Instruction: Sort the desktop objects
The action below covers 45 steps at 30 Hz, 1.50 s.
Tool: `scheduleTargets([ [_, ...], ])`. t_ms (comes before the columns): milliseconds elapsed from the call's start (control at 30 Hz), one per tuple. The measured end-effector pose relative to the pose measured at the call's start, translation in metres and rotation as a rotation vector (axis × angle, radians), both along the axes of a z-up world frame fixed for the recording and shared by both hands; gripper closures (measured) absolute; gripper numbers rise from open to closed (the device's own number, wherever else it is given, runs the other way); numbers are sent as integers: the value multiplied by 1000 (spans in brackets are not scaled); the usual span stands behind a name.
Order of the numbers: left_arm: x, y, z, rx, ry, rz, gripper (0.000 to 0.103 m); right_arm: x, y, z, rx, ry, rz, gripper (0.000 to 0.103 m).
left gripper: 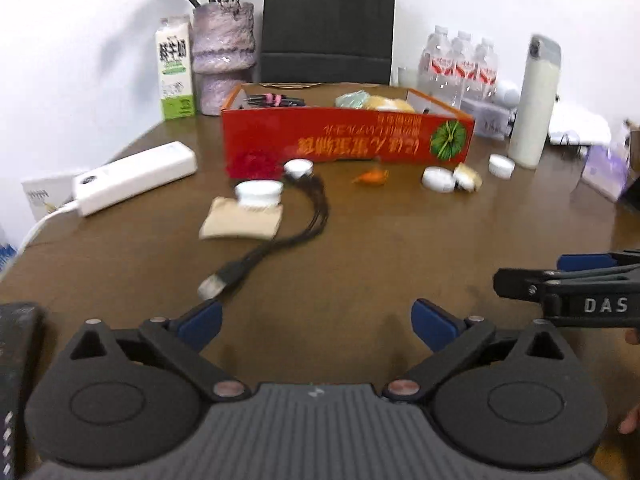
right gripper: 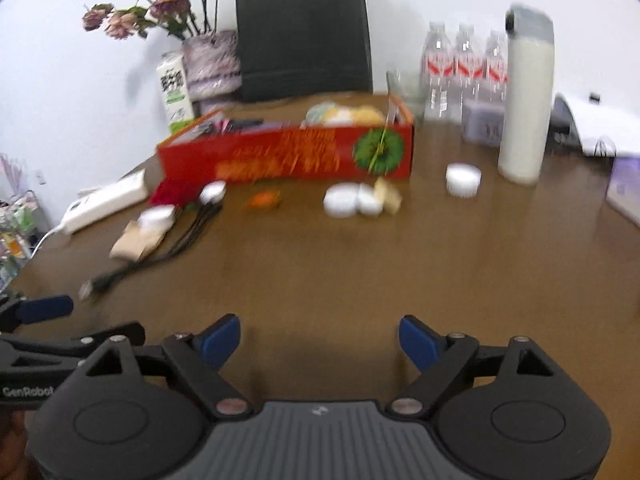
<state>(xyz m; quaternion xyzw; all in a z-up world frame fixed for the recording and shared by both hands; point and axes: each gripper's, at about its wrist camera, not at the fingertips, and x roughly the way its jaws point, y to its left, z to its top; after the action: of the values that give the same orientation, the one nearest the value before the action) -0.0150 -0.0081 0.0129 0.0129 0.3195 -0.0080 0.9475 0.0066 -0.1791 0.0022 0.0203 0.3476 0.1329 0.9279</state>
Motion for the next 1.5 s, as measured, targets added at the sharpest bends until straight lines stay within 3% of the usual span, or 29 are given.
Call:
scheduleTargets([
  [133, -12, -9, -1, 67, -18, -59, 0, -17, 6, 0, -11, -27, 12, 8],
  [233, -7, -16, -3, 95, 17, -57, 0, -22, 2, -4, 28, -27, -4, 11],
  [367, -6, -12, -5, 72, 23, -54, 0, -32, 4, -4, 29, -75, -18, 10],
  [700, -2, -5, -7, 25, 45, -45, 0, -28, -1, -6, 73, -56, -13, 11],
  [867, 2, 0, -4, 5, 60, -60, 0, -27, 3, -6, 48, -46, 8, 11],
  [967, 11, 15, 15, -51, -1, -54, 0, -23, -5, 1, 75, -74, -11, 18],
  [1067, 44, 36, 33, -95, -35, 5, 1, 3, -13, 15, 128, -81, -11, 31],
  [1200, 101, 46, 32, -114, -7, 54, 14, 53, -4, 28, 27, -133, -40, 40],
  [1267, 118, 50, 26, -137, 0, 94, 22, 81, -2, 28, 1, -142, -59, 50],
  [1400, 140, 50, 11, -138, 26, 89, 31, 123, 0, 22, 4, -114, -40, 54],
  [1500, 145, 54, 2, -141, 35, 112, 40, 145, 13, 21, -34, -107, 57, 54],
])
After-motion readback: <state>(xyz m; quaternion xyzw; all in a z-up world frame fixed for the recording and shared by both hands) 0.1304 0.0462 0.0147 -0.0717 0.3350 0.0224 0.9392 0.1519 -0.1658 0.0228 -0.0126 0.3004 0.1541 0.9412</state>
